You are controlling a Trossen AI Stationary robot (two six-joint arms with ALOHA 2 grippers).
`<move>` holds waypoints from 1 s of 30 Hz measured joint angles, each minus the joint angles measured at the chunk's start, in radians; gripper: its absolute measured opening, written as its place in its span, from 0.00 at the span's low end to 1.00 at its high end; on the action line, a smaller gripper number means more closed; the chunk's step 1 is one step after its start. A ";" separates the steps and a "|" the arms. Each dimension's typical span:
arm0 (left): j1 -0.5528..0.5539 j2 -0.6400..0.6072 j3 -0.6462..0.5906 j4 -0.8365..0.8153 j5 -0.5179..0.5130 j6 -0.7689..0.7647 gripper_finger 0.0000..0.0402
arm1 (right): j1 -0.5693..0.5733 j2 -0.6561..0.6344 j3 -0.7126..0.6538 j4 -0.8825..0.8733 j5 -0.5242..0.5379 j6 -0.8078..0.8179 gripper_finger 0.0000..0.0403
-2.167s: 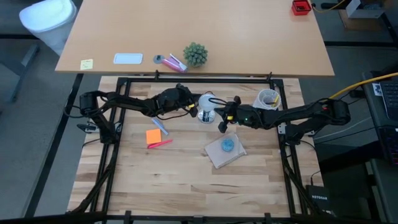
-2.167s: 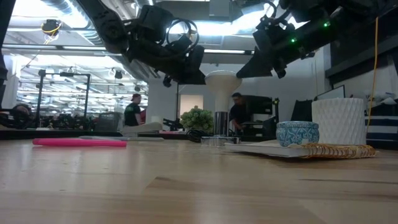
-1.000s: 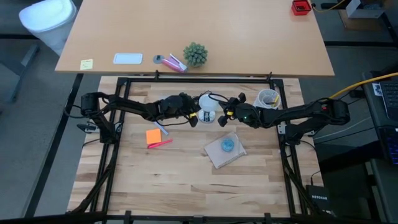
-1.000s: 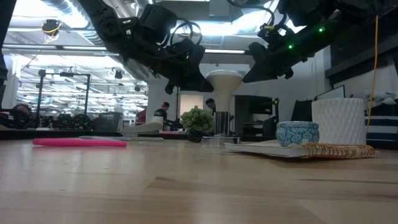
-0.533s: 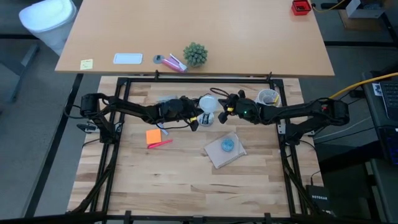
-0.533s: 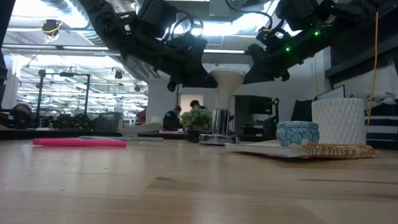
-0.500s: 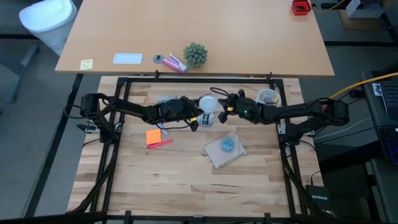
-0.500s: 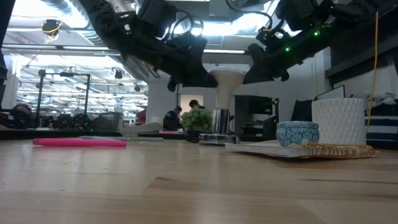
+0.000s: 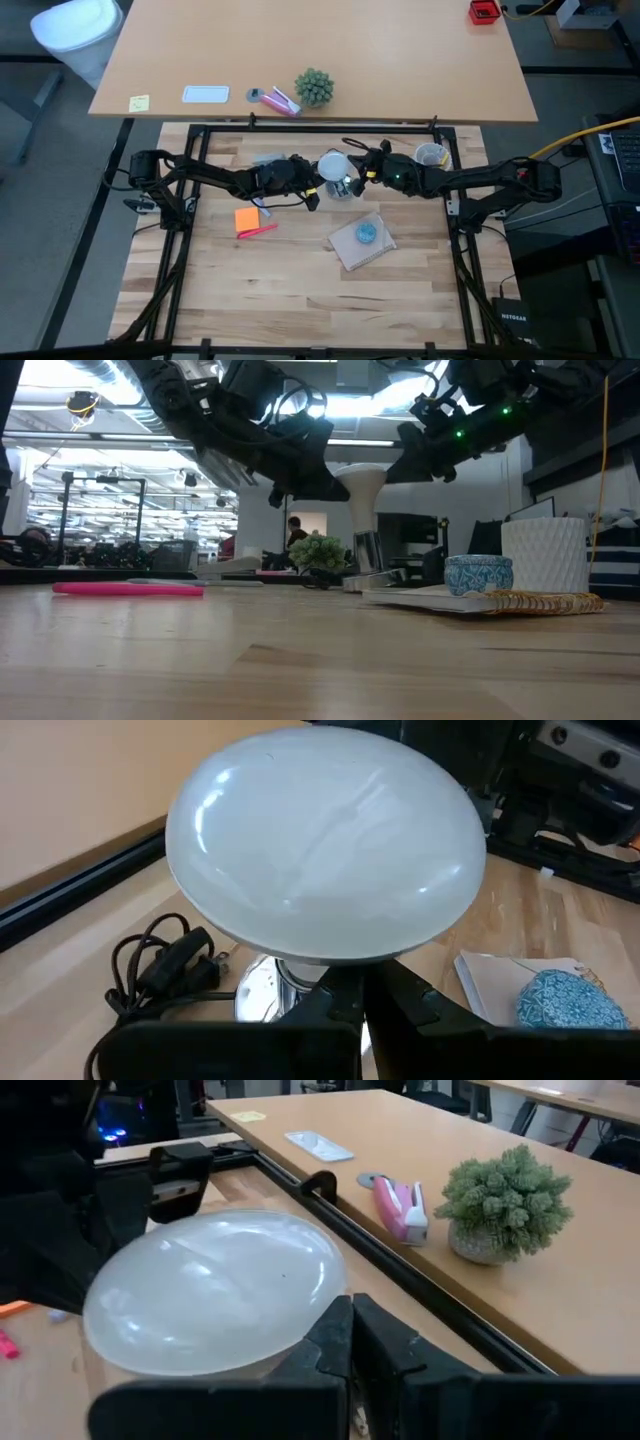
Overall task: Screw lightbulb
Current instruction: Remove the lightbulb from the lamp
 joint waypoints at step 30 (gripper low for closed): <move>0.003 -0.003 0.000 -0.257 -0.192 -0.103 0.00 | 0.002 -0.150 0.001 -0.253 -0.043 0.042 0.03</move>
